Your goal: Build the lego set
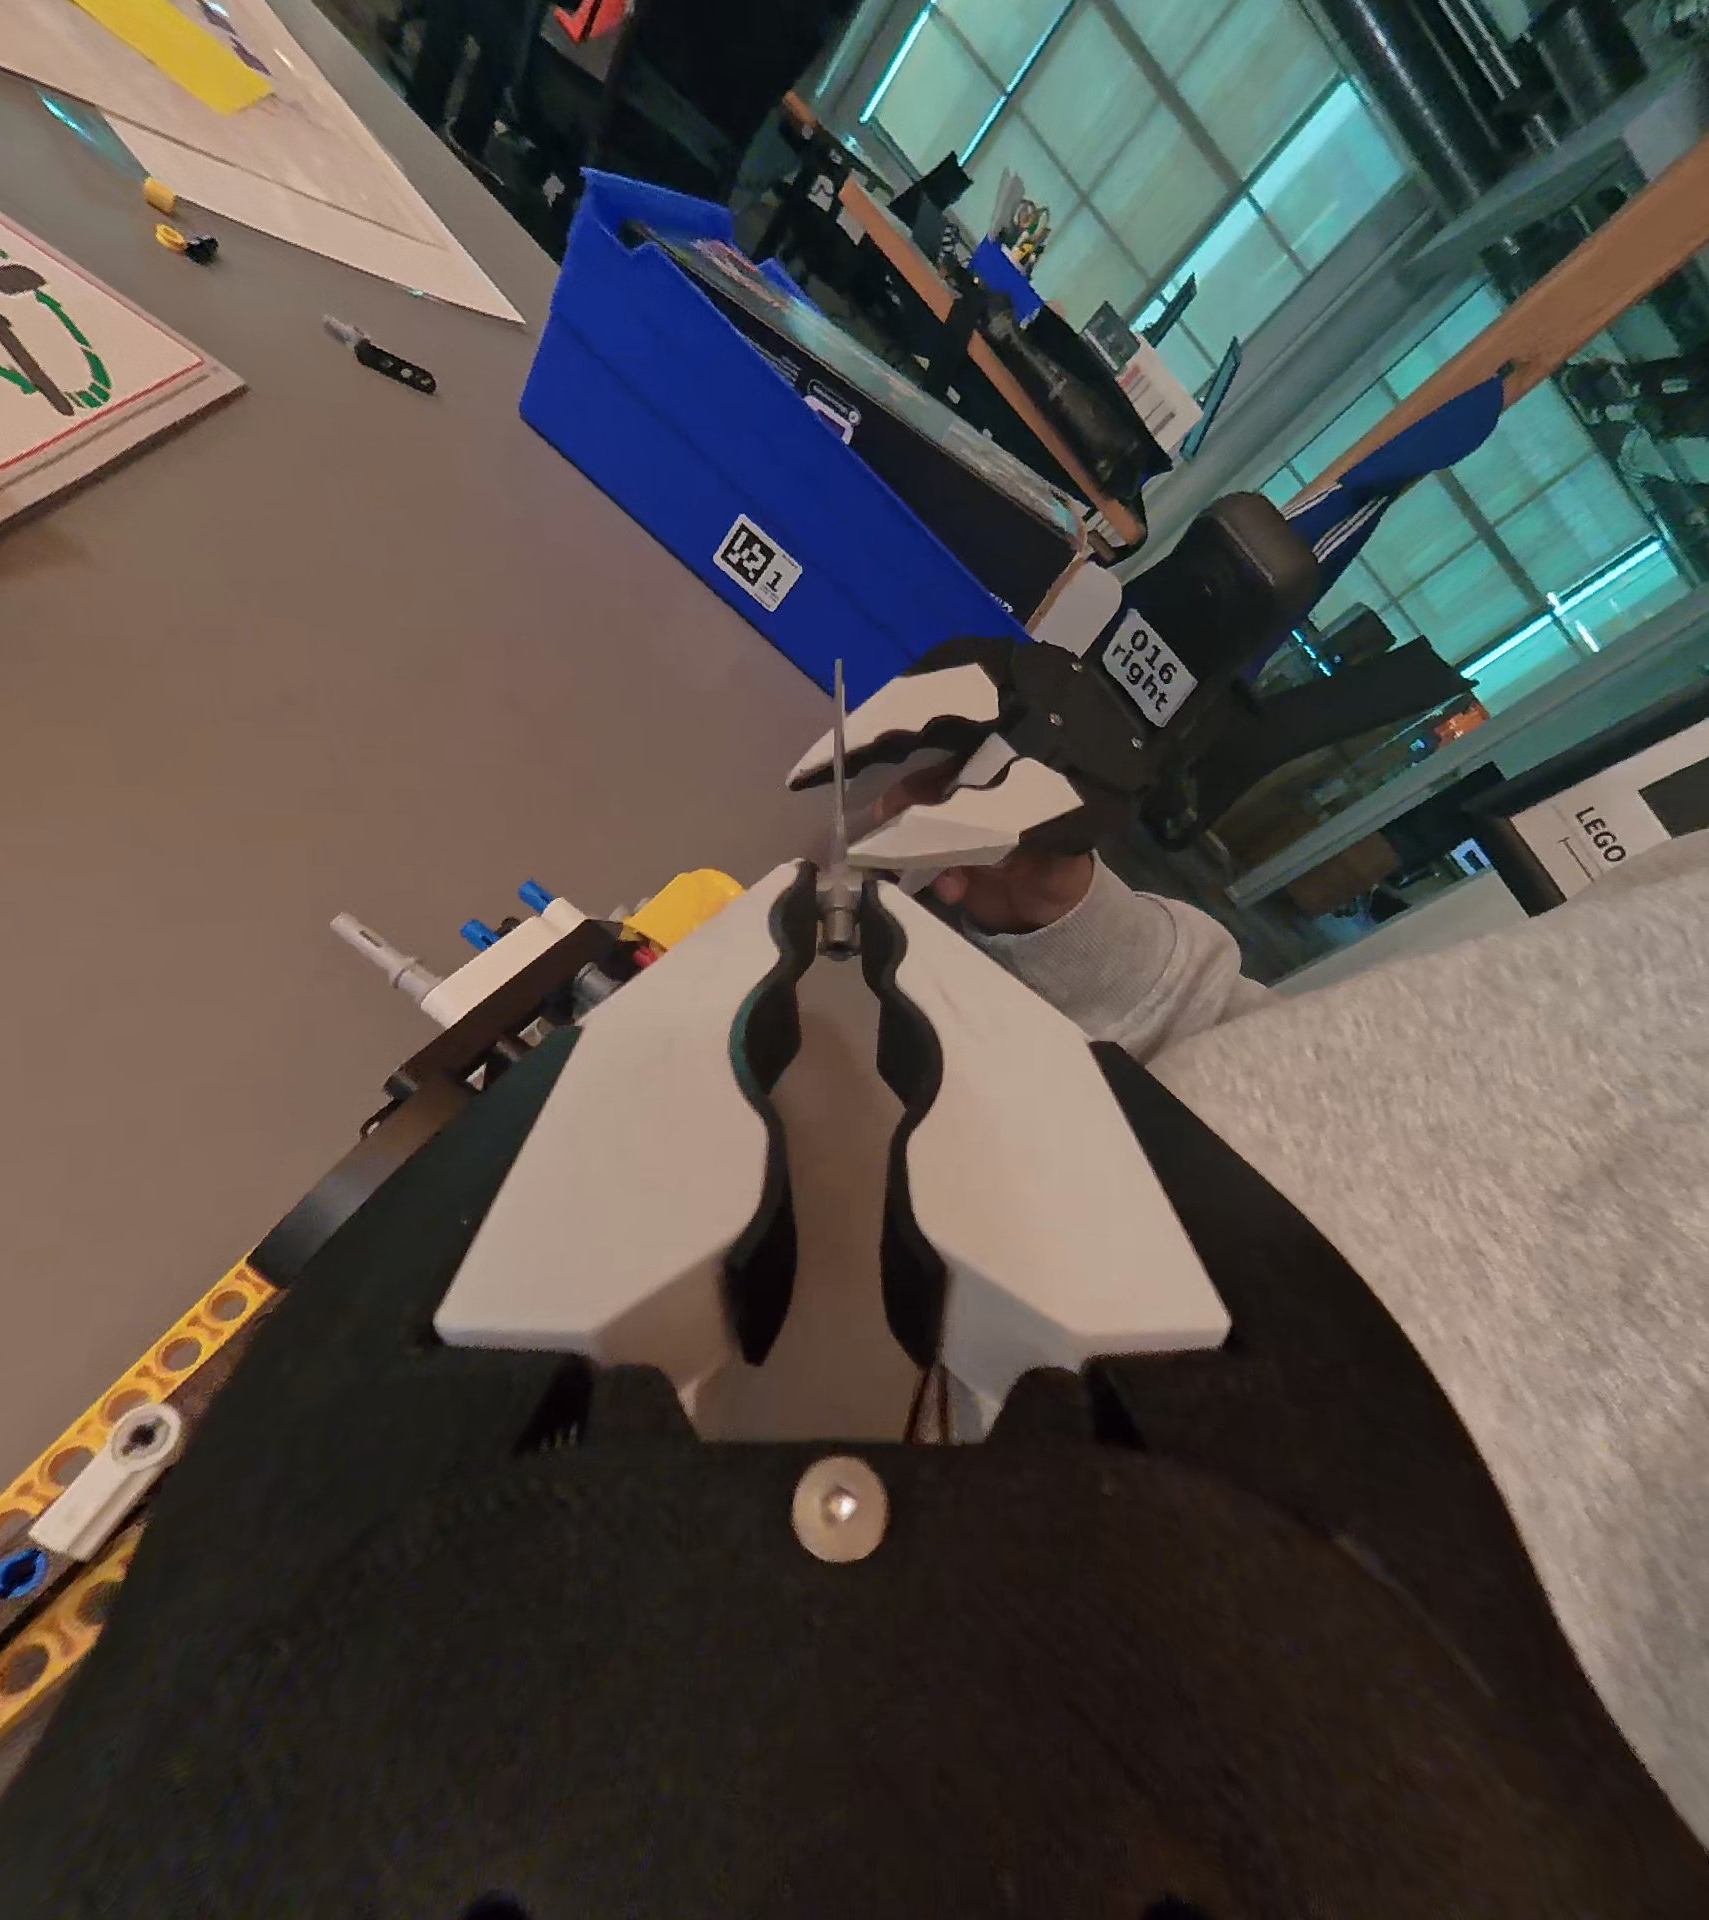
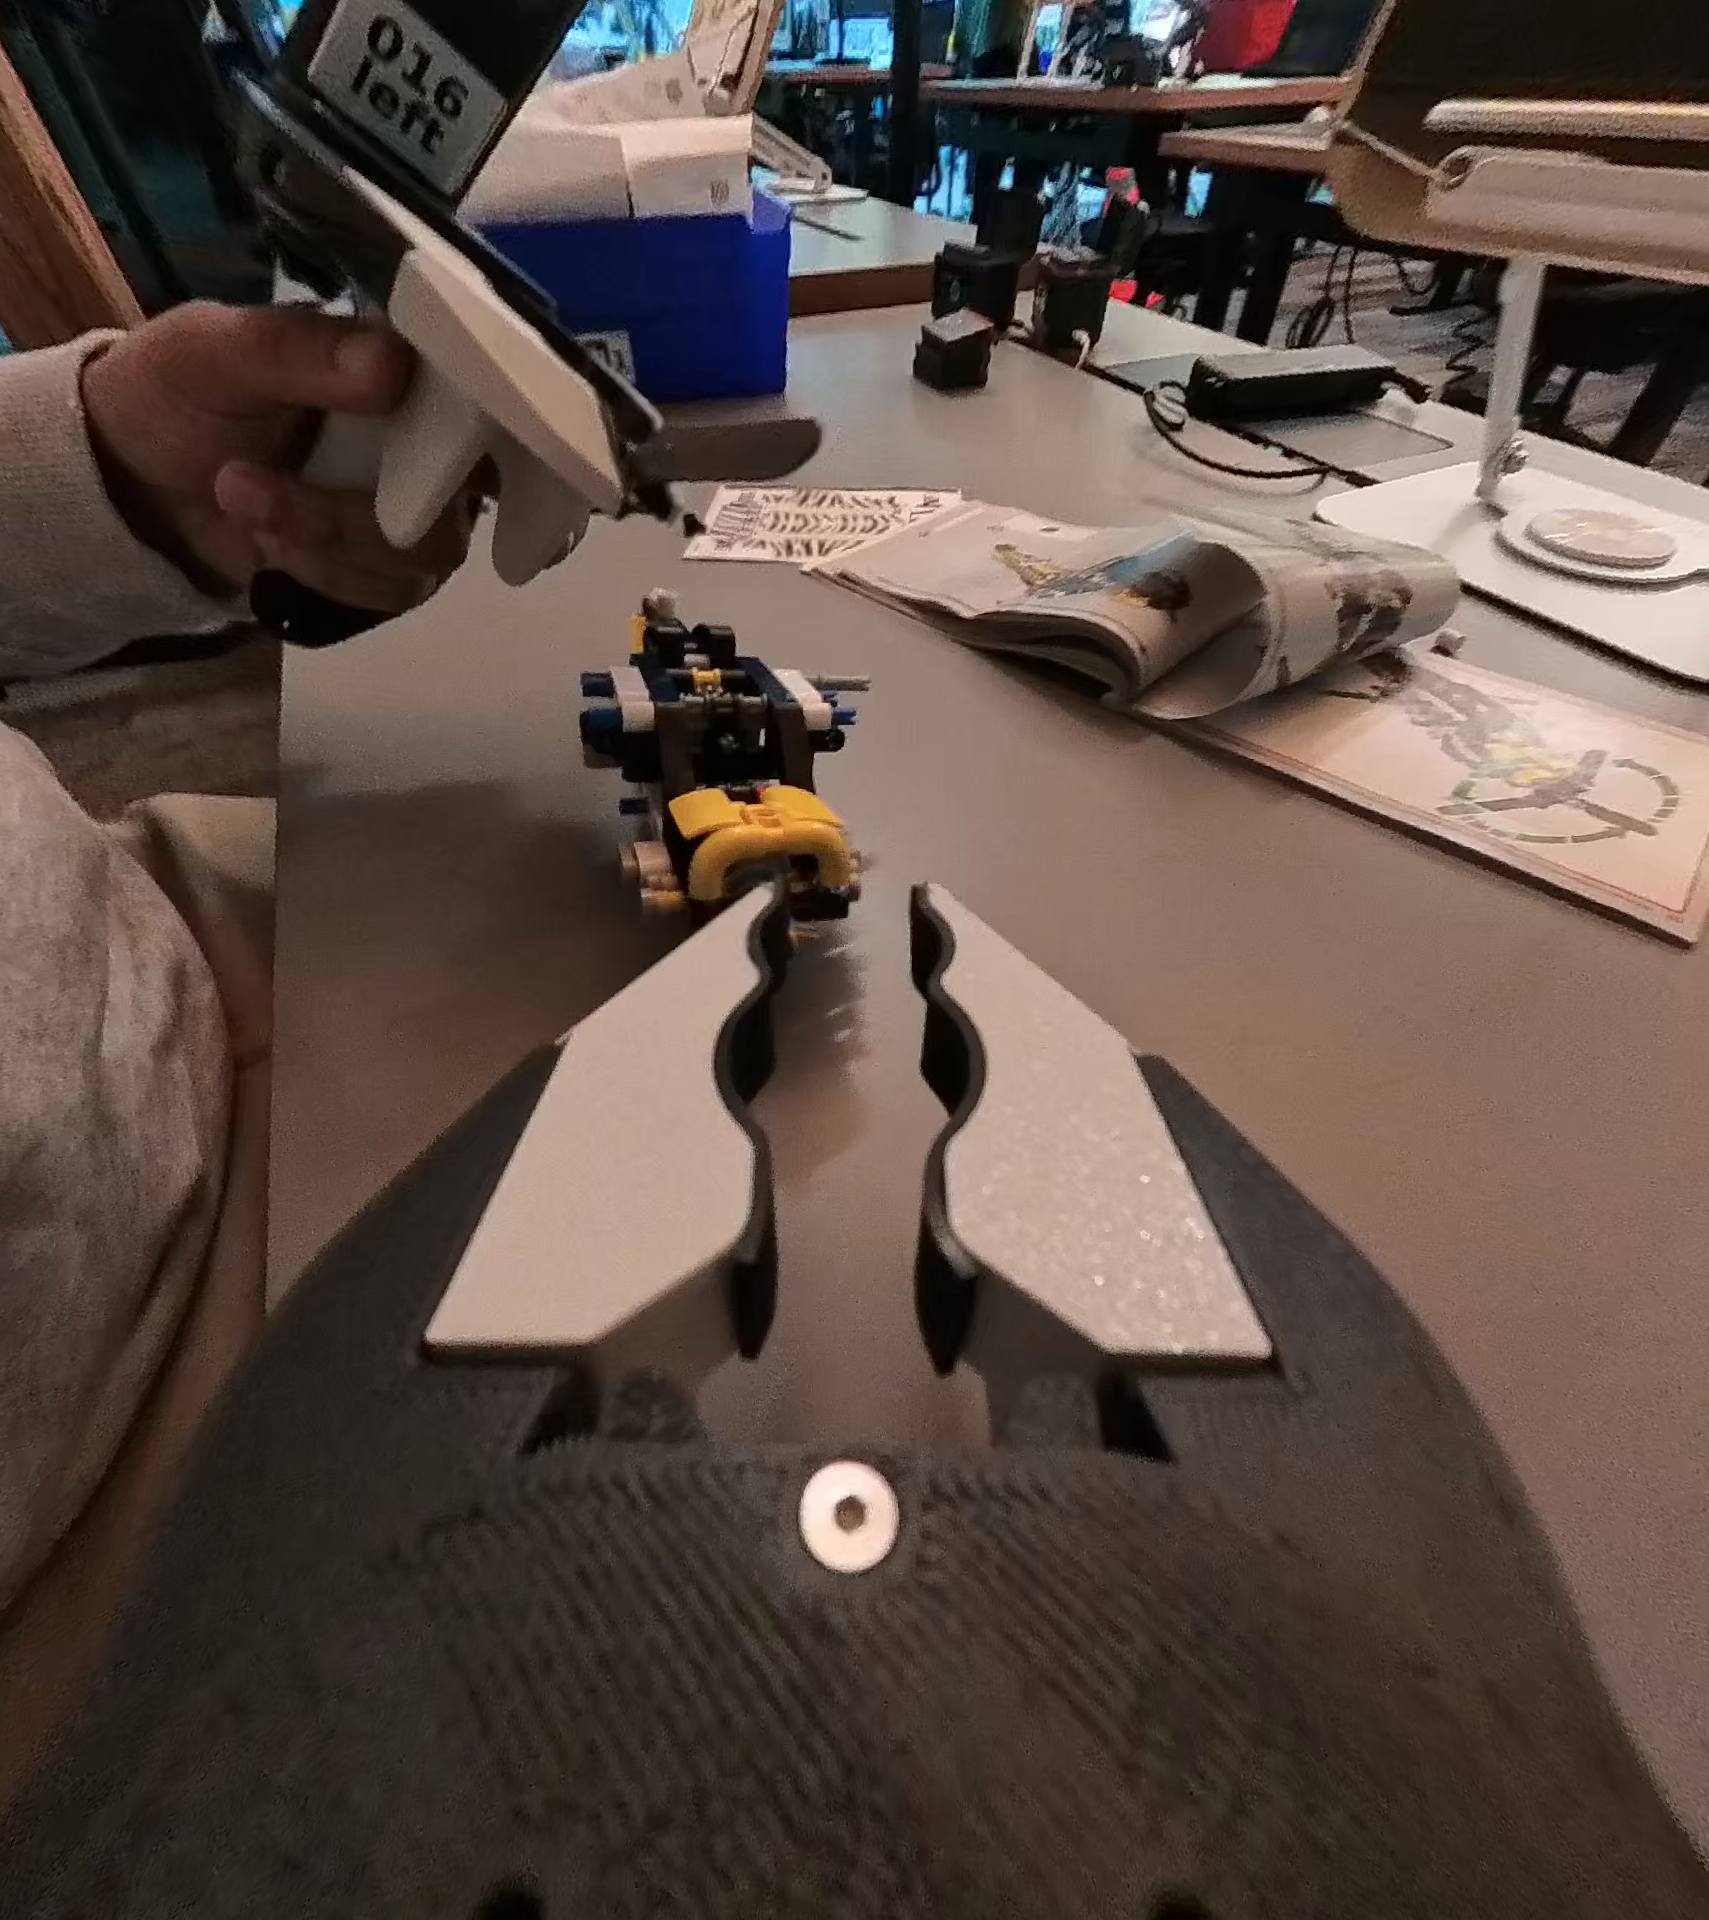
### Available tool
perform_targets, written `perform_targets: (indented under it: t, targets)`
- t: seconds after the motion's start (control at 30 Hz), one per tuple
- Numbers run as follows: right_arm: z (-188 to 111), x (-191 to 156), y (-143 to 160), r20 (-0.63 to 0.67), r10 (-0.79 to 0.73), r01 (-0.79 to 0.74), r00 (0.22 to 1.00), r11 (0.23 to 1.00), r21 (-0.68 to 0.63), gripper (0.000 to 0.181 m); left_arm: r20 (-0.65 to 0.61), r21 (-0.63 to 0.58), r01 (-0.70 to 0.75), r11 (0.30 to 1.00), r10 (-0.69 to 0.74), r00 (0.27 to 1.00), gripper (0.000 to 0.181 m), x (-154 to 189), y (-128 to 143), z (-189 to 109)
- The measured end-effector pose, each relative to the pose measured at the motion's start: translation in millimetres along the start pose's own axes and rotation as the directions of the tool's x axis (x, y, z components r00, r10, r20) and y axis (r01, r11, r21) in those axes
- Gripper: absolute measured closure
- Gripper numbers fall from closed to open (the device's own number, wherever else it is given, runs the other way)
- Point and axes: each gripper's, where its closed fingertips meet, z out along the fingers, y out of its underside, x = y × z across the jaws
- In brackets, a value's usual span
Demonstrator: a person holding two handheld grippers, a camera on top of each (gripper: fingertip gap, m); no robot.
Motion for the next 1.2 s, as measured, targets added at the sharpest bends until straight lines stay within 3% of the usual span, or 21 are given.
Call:
perform_targets:
  t: [0.03,0.3,0.47,0.7,0.97,1.07,1.2]
  targets:
    - [-2,2,-2,-0.005,0.012,-0.012,1.0,1.0,0.016,0.161,-0.005,-0.003,-0.002,1.0,0.002,1.0,0.176,1,0,1]
    - [-12,11,-21,0.005,0.173,-0.171,0.985,0.972,0.163,0.158,-0.009,-0.043,-0.07,0.997,0.07,0.998,0.176,12,6,7]
    - [-13,-3,-54,0.153,0.294,-0.326,0.943,0.905,0.271,0.154,-0.035,-0.069,-0.092,0.993,0.09,0.995,0.176,22,12,15]
    - [-4,-27,-61,0.243,0.298,-0.352,0.923,0.909,0.224,0.153,-0.088,-0.089,-0.095,0.992,0.087,0.992,0.176,33,19,27]
    - [-9,-56,-79,0.423,0.271,-0.407,0.864,0.872,0.272,0.152,-0.224,-0.087,-0.022,0.996,0.002,0.974,0.176,53,22,31]
    - [-25,-80,-93,0.517,0.134,-0.346,0.845,0.875,0.339,0.154,-0.453,-0.134,0.107,0.985,-0.157,0.878,0.176,84,22,22]
    - [-36,-97,-102,0.481,0.0,-0.21,0.877,0.899,0.383,0.161,-0.684,-0.228,0.325,0.918,-0.389,0.617,0.176,114,10,2]
